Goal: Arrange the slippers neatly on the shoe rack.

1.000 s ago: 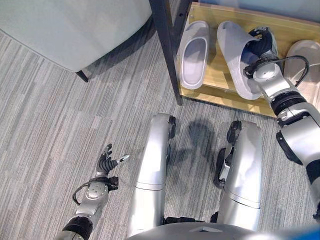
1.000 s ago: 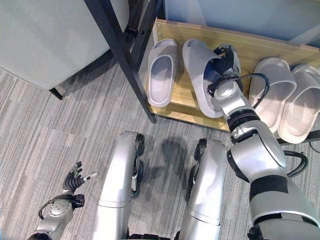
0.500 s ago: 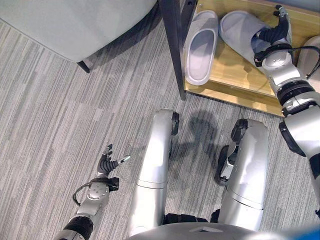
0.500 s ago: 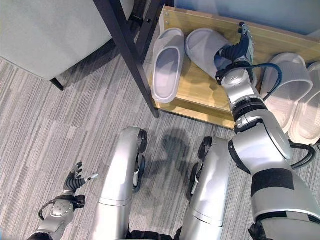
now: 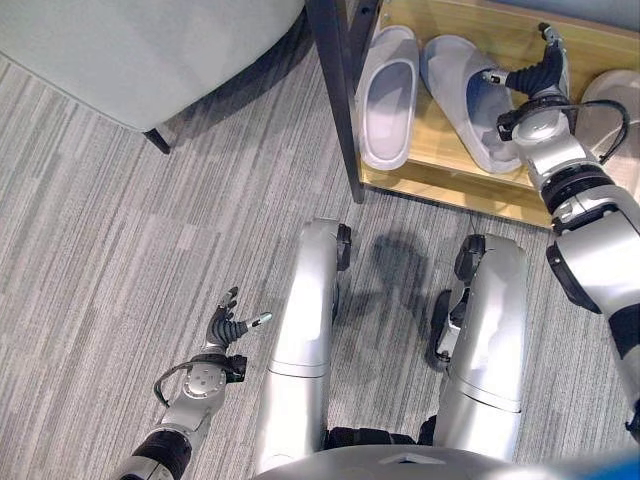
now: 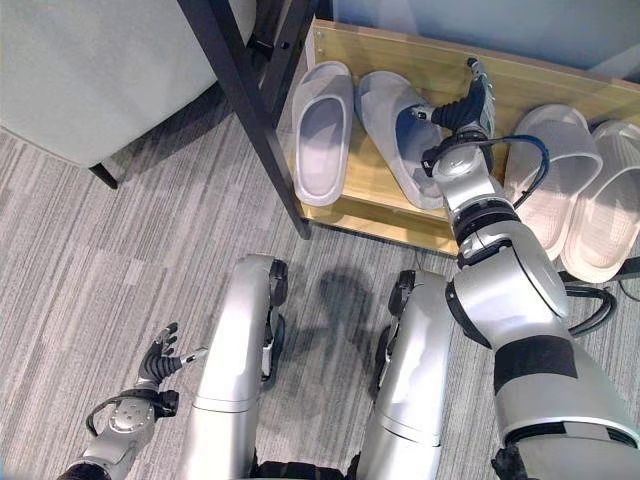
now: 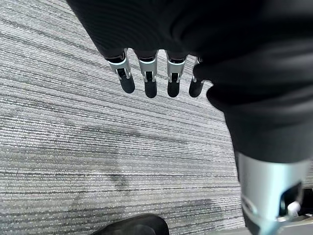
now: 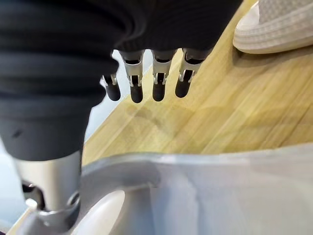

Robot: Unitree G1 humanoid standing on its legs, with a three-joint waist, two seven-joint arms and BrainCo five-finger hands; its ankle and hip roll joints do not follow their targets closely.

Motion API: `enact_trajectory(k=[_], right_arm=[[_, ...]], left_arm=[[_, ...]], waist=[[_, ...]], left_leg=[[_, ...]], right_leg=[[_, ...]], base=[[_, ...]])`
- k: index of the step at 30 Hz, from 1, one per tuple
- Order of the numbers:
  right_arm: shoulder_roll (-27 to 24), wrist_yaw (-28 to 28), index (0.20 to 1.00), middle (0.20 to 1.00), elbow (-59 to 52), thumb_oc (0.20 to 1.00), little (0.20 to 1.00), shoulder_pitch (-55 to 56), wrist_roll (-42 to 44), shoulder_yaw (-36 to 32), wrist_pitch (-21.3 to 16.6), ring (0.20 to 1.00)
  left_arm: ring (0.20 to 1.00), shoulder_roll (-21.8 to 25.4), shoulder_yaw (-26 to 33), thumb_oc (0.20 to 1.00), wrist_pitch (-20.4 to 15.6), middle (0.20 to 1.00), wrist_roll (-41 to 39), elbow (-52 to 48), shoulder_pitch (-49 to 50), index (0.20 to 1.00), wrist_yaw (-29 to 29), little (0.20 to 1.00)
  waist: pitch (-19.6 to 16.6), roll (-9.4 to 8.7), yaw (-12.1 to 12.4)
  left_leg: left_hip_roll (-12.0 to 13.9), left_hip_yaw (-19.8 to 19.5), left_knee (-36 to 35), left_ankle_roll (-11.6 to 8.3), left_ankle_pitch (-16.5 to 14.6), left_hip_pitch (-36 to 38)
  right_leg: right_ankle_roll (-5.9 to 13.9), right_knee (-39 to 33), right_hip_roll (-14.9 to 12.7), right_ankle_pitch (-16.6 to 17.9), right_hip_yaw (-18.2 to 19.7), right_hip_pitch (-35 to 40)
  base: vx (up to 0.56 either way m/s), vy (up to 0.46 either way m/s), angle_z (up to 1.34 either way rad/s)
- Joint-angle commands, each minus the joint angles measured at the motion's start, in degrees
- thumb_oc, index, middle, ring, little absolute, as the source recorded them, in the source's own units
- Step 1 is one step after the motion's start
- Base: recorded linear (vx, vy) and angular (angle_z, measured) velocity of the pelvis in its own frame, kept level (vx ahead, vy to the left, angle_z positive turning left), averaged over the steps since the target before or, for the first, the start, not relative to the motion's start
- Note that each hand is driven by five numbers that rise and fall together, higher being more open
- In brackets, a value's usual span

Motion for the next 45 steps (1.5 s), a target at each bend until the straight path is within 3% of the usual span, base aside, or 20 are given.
enact_trajectory(k=[1,5,19,34,45], right_arm=[[-0.47,-2.11,1.0,1.0,1.57,1.0,1.0,-5.16,-6.05,2.16,0.48,1.0],[1.19,-2.51,1.0,1.0,3.76,1.0,1.0,-5.52,-8.48,2.73,1.89,1.0],[3.35,-3.52,1.0,1.0,-7.3,1.0,1.0,3.9,-3.59,-4.41,-0.51,1.0],[7.59,-5.33,1.0,1.0,-28.58,1.0,1.0,20.06,-8.19,-9.95,-3.06,1.0],[10.52,-4.95,1.0,1.0,-39.76,1.0,1.0,28.12,-10.14,-11.22,-4.34,1.0]], left_arm=[[1.0,3.18,-1.13,1.0,-0.66,1.0,-0.01,-3.35,1.0,1.0,1.71,1.0],[1.0,2.43,-1.73,1.0,0.0,1.0,0.49,-2.36,0.64,1.0,2.1,1.0],[1.0,-0.11,-1.52,1.0,1.05,1.0,1.11,1.39,-2.22,1.0,2.51,1.0],[1.0,-2.19,1.22,1.0,1.35,1.0,4.02,4.38,-3.85,1.0,3.93,1.0],[1.0,-3.6,1.99,1.0,1.49,1.0,6.01,5.57,-5.37,1.0,5.33,1.0]], waist=[[0.06,0.19,2.19],[-0.2,0.05,1.96],[-3.36,-1.34,-0.75],[-6.66,-1.27,-2.95],[-6.95,-1.18,-3.66]], left_leg=[[1.22,-1.94,-0.11,2.03,-0.18,-2.87],[1.29,-2.1,0.13,1.96,-0.45,-2.87],[2.08,-2.72,1.59,1.96,-1.42,-2.87],[1.94,-3.28,4.13,2.49,-2.11,-2.87],[1.88,-3.27,5.84,2.77,-2.8,-2.87]], right_leg=[[-4.82,2.69,0.13,5.14,4.45,2.53],[-4.68,2.79,0.35,5.29,4.34,2.69],[-4.17,2.63,2.08,5.92,3.79,2.56],[-3.37,3.8,3.44,6.54,3.25,2.43],[-2.84,5.21,3.8,6.76,3.99,2.38]], base=[[0.0,0.0,0.0],[0.0,0.0,0.0],[0.01,0.002,-0.08],[0.02,-0.012,-0.06],[0.02,-0.012,-0.02]])
